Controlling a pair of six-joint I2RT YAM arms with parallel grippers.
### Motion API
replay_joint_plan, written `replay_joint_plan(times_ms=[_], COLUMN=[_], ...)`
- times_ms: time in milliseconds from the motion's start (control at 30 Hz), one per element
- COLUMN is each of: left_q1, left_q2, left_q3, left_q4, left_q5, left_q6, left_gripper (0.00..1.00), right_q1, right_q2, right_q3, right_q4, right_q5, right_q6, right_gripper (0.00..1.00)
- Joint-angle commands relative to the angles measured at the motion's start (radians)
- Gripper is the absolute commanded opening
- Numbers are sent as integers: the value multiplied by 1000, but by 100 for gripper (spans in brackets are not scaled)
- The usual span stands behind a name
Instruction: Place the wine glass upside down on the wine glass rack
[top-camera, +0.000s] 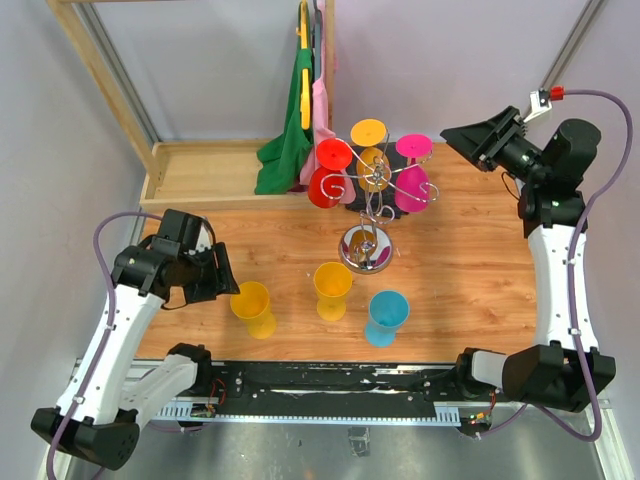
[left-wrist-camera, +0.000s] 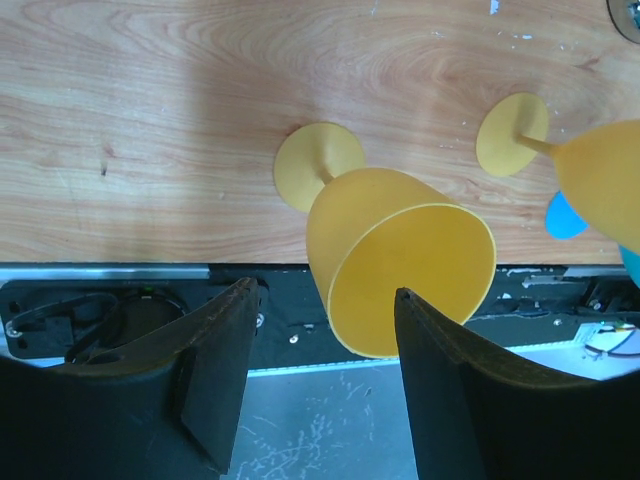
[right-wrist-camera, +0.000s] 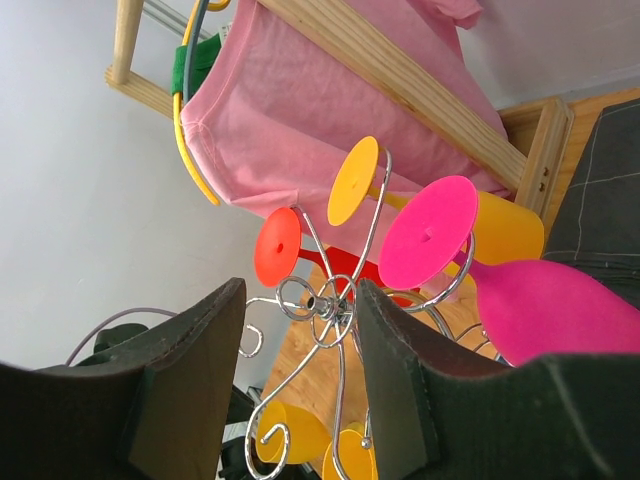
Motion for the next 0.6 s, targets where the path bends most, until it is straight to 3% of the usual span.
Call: replay_joint_plan(times_ms=[0, 267, 567], left_q1=[-15, -32, -54], left_q2=[9, 45, 68], left_q3=[3, -35, -84], left_q4=[-4, 36, 92], left_q5=[-35, -57, -45], left_q6=[16, 28, 27], left_gripper=[61, 50, 52], right_q1=[7, 6, 4], right_q2=[-18, -12, -9], right_q3=[-19, -44, -47], right_q4=[51, 83, 83], right_q5=[-15, -13, -13], right_q6=[-6, 14, 13], right_gripper=[50, 50, 50])
